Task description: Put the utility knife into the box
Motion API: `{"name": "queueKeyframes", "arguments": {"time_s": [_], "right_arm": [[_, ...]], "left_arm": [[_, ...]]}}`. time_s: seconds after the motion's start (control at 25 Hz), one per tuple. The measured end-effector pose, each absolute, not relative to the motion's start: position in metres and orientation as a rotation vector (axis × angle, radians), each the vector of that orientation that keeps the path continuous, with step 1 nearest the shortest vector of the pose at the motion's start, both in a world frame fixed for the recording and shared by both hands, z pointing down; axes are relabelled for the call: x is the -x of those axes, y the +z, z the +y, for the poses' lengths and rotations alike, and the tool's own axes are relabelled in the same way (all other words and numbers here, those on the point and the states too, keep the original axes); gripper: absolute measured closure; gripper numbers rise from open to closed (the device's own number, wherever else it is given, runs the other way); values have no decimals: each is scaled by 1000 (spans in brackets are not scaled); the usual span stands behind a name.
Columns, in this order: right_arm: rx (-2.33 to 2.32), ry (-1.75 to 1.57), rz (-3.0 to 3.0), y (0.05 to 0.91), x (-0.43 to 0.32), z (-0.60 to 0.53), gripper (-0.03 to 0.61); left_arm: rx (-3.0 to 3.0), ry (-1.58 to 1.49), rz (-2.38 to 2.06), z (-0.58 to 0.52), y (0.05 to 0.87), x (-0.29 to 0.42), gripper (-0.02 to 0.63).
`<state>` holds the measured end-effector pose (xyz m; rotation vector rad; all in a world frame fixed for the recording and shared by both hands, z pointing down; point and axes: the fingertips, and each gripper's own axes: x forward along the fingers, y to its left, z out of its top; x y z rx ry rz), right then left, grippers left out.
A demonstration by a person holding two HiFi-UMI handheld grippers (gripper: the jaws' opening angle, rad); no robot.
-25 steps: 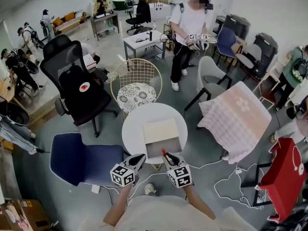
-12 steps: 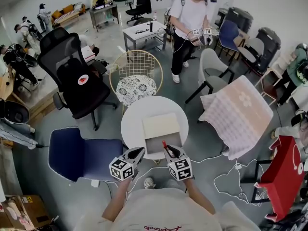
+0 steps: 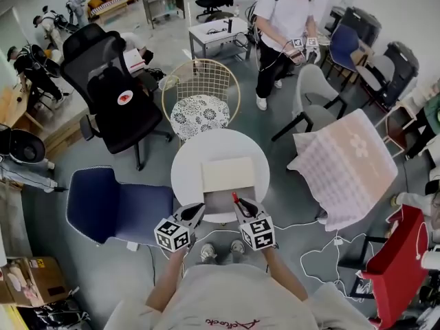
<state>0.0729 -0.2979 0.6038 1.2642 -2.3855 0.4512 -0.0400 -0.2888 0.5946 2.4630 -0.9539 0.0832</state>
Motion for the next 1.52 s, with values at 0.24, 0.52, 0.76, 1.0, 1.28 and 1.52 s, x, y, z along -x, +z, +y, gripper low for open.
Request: {"name": "queueKeyframes", "arguments": {"time_s": [0.24,0.52,0.76,1.0,1.28,1.52], "right_arm": [[-1199,490,-2370,620,-76,-296,497],[-1167,568,-2329,644,-68,-282,497],[-1165,640,-2280,665,-68,-271,497],[-1142,672,-2253,684,-74,-267,497],[-1062,632,-2230,699,-72,-266,497],[-939,534,-2208,713,-70,-283,497]], "left_arm": [[-2410,79,-991,-285,606,39,603],[-2349,109,-980,-275,627,50,603],[-2309,137,-941,-267,647,49,603],[-2297,152,-918,-267,660,40,603],[-2266,156,-928,-260,668,43,603],[-2242,140,-945,-258,672,44,603]]}}
